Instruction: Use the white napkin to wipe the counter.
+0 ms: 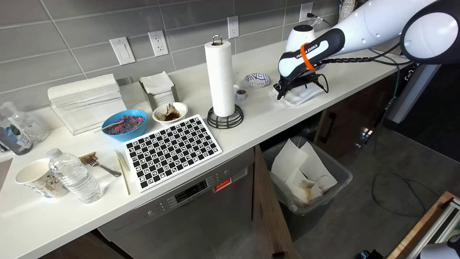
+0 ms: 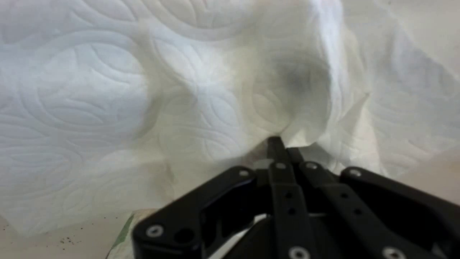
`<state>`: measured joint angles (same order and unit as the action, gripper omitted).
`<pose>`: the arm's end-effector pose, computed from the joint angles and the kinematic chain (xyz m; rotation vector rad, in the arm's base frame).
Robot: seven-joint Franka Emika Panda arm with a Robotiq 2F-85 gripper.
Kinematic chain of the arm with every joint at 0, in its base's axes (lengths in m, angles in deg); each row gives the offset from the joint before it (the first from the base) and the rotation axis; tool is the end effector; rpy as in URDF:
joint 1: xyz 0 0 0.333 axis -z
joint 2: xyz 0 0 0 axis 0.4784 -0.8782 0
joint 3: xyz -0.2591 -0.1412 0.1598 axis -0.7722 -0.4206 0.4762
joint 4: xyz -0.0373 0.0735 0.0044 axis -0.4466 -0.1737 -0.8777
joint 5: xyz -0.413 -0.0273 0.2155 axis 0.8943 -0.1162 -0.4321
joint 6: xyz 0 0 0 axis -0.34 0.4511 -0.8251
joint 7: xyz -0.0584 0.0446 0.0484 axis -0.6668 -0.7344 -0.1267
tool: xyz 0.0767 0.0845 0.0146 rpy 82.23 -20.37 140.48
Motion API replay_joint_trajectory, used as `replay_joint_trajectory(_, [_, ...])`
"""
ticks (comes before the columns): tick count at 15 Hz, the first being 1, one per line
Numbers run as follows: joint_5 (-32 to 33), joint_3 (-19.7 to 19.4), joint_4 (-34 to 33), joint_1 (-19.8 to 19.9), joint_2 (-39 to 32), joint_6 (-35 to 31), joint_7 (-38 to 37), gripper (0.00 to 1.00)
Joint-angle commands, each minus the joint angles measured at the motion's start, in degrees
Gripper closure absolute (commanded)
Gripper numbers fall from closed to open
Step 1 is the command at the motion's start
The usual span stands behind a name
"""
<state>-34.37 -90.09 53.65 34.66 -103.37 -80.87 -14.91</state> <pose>0.8063 -0.1285 0.2288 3.0127 -0.2159 0.4228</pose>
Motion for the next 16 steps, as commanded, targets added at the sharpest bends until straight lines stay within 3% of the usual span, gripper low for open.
replay_joint_trajectory(1, [-1.8,0.9,-2.4,0.5,-1.9,1.7,1.1,1.0])
replay_joint_trajectory(16, [-1.6,2.5,0.9,1.0,1.6,12.9,7.7,1.0])
